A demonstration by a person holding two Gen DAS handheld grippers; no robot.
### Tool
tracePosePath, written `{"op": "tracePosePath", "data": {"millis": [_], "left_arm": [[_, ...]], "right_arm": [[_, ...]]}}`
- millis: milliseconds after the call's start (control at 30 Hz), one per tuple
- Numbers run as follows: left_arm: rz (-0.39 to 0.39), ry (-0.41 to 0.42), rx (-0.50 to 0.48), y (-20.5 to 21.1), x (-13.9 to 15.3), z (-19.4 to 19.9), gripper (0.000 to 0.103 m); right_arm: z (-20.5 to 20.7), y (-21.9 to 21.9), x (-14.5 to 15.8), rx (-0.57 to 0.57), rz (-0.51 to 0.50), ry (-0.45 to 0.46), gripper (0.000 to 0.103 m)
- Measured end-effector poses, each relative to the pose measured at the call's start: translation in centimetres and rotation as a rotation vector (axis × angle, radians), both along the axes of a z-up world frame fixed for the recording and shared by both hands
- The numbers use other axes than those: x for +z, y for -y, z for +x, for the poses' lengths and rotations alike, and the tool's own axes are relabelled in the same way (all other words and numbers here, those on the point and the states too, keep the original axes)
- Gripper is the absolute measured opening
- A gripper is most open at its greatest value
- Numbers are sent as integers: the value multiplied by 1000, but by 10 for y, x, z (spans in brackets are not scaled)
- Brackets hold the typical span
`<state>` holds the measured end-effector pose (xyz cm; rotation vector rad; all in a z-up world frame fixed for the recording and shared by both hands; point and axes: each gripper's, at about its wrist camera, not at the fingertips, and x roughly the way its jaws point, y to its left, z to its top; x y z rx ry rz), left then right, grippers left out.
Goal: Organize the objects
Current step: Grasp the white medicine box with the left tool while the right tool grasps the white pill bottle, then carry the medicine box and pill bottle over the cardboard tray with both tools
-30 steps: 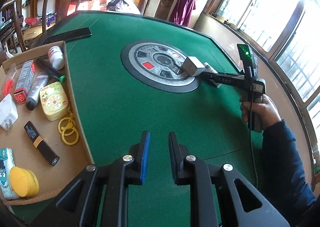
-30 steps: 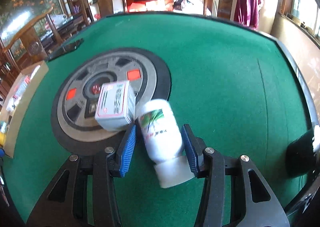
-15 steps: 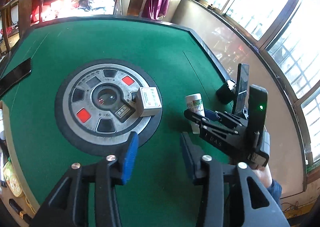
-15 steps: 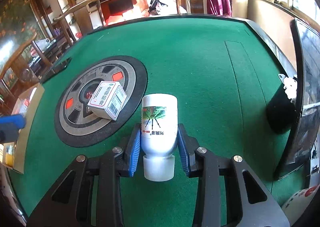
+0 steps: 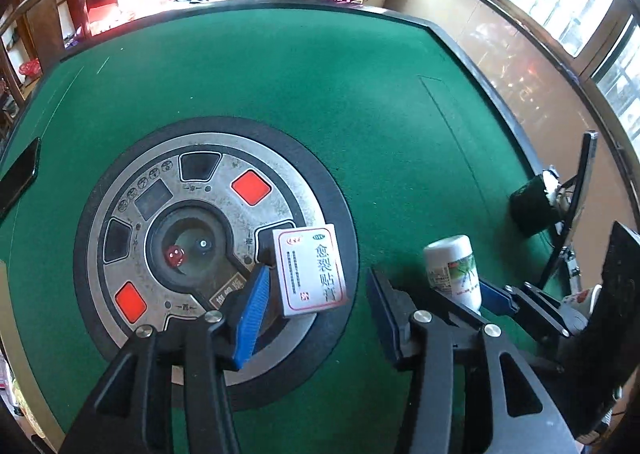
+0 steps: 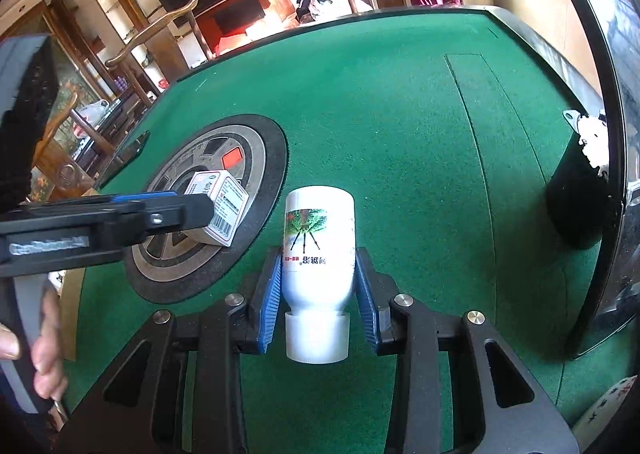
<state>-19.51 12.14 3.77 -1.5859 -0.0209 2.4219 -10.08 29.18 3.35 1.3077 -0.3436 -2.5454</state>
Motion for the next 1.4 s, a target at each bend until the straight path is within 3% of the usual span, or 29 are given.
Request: {"op": "tracePosePath", "data": {"millis": [133, 233, 433, 1000, 1400], "left_arm": [[-16, -12, 1, 1, -14, -8, 49], [-15, -48, 3, 8, -19, -3, 33], [-10, -106, 11, 28, -15, 20, 33], [-97, -374, -2, 87, 16, 163, 33], [-86, -458, 88, 121, 19, 196, 33]], "right_arm": [[-1, 2, -1, 5, 16, 5, 34], [-2, 2, -1, 7, 21, 4, 34], [0, 10, 3, 33, 63, -20, 34], [42, 90, 23, 195, 98, -114, 34], [101, 145, 36, 282, 85, -180, 34]]}}
